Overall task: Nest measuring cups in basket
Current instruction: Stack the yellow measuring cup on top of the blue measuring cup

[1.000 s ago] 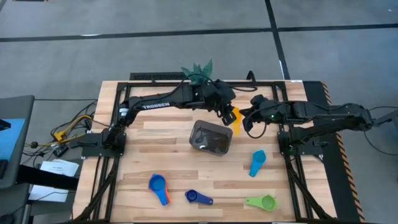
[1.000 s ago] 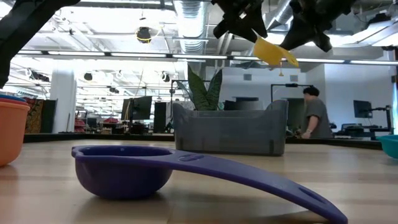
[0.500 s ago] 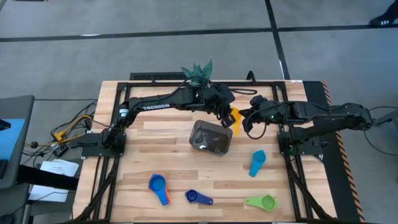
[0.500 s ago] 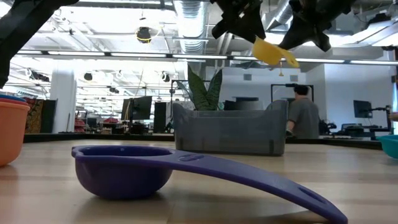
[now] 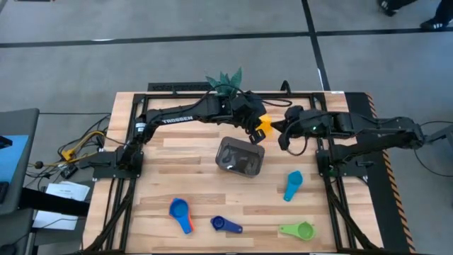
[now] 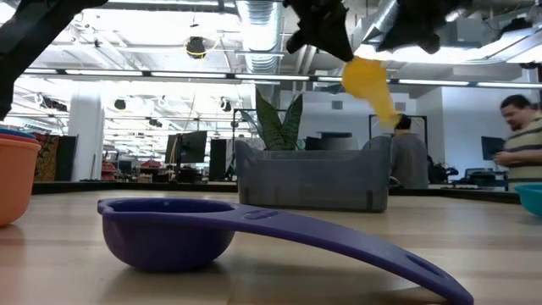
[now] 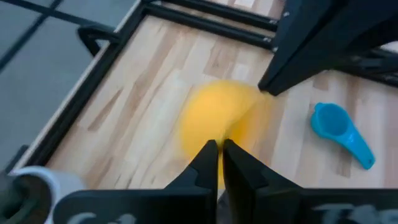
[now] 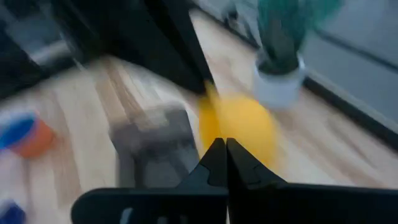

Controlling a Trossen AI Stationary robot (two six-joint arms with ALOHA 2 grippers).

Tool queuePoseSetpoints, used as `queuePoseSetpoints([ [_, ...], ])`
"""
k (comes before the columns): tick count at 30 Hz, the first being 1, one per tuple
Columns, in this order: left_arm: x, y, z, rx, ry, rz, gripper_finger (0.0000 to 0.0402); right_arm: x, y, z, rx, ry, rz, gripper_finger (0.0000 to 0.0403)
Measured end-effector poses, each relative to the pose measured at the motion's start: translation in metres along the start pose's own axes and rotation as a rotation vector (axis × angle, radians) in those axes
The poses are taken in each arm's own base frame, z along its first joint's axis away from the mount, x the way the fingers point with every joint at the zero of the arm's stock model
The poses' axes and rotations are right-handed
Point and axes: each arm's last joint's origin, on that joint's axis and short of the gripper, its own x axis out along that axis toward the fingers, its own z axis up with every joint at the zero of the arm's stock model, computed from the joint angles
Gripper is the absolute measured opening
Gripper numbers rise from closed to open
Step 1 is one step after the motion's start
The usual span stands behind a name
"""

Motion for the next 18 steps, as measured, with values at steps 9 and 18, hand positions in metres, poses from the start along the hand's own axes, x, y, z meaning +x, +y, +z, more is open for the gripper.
queuePoseSetpoints([
  [9,0.003,0.006,0.0,-0.008,0.001,0.014,0.0,-0.006,-0.003,0.018,0.027,-0.02,0.046,0.0003],
  [18,0.003,0.009,0.001,-0.012,-0.004,0.036,0.0,-0.005,-0.008,0.02,0.049,-0.005,0.061,0.0003],
])
